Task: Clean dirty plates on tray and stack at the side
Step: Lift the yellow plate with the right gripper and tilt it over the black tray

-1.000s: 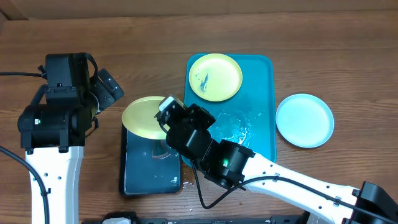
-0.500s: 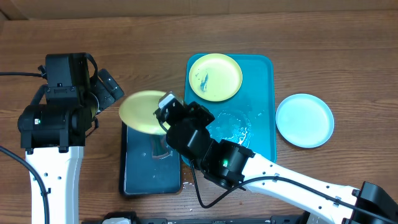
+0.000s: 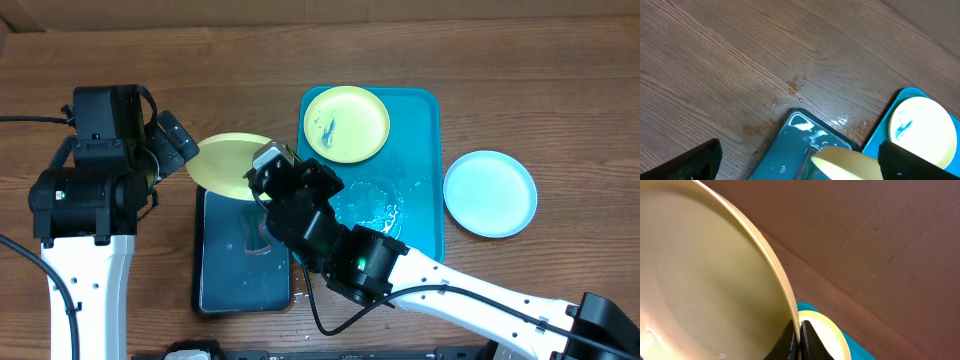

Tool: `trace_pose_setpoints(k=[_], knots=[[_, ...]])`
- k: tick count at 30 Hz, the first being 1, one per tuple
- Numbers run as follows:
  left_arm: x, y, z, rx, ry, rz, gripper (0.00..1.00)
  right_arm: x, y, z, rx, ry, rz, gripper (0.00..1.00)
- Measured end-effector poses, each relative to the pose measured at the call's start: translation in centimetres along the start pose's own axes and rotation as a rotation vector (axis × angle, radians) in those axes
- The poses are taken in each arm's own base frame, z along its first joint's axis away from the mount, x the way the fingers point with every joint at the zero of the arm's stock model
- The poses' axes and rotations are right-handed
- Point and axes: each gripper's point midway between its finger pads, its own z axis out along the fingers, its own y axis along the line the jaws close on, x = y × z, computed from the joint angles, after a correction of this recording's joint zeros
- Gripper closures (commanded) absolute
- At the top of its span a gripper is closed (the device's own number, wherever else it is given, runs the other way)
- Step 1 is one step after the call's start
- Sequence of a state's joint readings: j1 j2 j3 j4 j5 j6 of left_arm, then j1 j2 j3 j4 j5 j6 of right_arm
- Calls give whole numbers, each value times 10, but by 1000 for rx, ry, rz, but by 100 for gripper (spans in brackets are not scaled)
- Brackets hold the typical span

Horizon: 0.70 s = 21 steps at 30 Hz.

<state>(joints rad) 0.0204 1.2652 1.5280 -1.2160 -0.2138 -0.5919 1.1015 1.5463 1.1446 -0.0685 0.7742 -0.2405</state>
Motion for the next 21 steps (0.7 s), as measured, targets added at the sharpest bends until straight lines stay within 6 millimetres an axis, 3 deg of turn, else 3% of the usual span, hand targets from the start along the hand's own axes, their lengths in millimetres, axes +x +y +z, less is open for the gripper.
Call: trace_pose_setpoints(k=[14,21], knots=[[0,0,0,0,0,0,0,-4,-3,0,13,-15,9,96],[0,0,0,0,0,0,0,-7,-13,-1,75,-19,-2,96]])
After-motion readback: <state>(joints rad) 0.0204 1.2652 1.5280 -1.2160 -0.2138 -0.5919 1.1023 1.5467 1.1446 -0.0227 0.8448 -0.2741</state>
